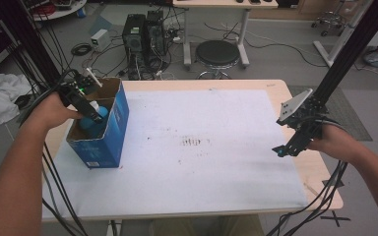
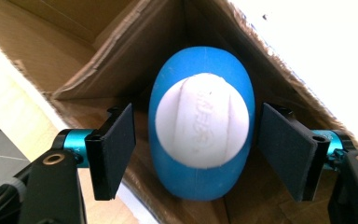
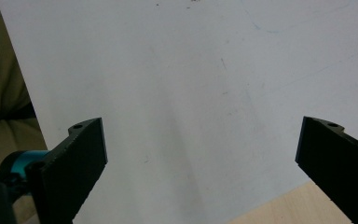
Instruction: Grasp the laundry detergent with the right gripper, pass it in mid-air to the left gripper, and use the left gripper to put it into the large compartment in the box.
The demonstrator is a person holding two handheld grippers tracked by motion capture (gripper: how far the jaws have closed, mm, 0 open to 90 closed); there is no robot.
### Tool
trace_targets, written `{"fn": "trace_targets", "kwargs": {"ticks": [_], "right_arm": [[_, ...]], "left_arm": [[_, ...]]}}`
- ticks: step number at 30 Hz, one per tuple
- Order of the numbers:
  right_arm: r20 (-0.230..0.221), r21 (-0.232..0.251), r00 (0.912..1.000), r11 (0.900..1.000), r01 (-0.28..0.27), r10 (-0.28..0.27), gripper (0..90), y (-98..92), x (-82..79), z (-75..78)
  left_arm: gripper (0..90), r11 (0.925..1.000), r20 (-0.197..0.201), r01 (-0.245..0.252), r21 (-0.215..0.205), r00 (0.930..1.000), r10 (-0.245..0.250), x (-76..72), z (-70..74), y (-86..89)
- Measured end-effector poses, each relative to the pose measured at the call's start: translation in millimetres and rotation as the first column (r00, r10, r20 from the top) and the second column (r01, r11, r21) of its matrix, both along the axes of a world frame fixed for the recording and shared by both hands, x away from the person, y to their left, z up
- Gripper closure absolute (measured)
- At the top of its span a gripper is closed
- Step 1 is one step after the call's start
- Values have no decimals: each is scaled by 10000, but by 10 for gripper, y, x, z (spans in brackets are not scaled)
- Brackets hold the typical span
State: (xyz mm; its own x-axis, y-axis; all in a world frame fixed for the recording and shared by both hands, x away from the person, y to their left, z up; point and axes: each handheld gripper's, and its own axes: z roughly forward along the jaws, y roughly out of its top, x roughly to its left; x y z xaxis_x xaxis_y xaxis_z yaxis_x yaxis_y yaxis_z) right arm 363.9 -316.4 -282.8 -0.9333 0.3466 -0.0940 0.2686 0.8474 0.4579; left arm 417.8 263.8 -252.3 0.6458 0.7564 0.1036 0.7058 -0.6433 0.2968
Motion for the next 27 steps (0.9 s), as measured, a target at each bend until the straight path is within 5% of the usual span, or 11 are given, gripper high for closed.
{"fn": "trace_targets", "kwargs": {"ticks": [13,17,27], "right_arm": [[38,125,10000,9999,73,-74,9,-54,-16,11],[72,153,10000,9999,31,-32,9,-60,-15,20],[39,171,10000,9999,22,-22,9,-50,-16,11]], "left_arm": [[283,9973,1159,-110,-722,9931,193,-200,368,13],[186,9957,1432,-78,-920,9895,210,-277,569,-33],[186,9899,1365,533,-1310,9900,-352,-351,746,-342]]}}
